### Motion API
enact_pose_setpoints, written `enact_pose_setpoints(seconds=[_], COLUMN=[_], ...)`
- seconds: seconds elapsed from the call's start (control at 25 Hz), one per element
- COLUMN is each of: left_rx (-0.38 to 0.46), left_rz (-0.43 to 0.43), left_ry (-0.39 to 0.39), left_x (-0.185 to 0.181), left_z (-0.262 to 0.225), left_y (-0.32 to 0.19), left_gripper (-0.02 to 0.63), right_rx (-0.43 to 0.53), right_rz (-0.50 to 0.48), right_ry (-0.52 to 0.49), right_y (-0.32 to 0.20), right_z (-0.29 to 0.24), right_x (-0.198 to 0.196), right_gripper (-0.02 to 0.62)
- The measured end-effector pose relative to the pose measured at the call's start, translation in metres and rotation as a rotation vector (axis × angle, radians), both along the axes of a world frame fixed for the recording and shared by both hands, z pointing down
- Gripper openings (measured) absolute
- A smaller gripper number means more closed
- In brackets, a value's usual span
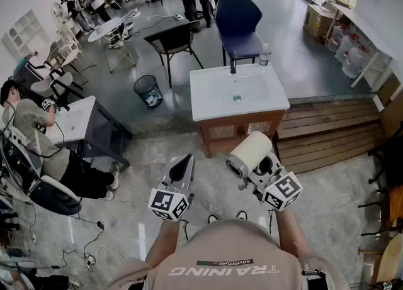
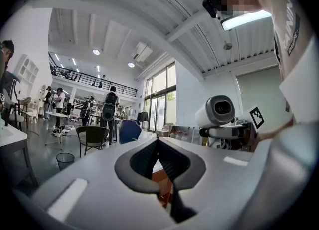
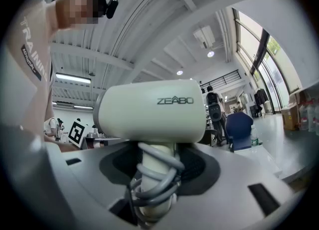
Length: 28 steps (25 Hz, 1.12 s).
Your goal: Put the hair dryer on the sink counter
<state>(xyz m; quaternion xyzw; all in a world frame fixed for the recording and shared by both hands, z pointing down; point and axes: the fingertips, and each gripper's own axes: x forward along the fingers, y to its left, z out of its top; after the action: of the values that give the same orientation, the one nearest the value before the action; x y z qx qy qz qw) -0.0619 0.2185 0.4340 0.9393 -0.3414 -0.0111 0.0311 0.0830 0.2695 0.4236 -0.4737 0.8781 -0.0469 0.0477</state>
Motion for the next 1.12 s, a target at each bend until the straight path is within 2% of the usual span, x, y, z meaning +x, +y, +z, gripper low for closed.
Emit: enact_pose_setpoints(seconds=[0.52, 0.88, 1.12], left_rx=[-0.032, -0.062, -0.051], left_rz=[-0.046, -0.028, 0.012], left_ry=[-0.001, -0.011, -0.017], left_x=[-0.024, -0.047, -0.036], left_z=[0.014, 0.021, 0.021], left_y=[0.002, -0.009, -0.01], left_gripper=[0.008, 0.008, 0.008], right_rx=[-0.035, -0.058, -0.056], right_rz=[-0.029, 0.014, 0.029], right_ry=[0.044, 0.013, 0.026], right_y=[-0.004, -0.011, -0.003], right_z=[0.013, 0.019, 0.018], right_x=[-0.016, -0.027, -0.022], right_gripper=[0.215, 0.215, 0.215])
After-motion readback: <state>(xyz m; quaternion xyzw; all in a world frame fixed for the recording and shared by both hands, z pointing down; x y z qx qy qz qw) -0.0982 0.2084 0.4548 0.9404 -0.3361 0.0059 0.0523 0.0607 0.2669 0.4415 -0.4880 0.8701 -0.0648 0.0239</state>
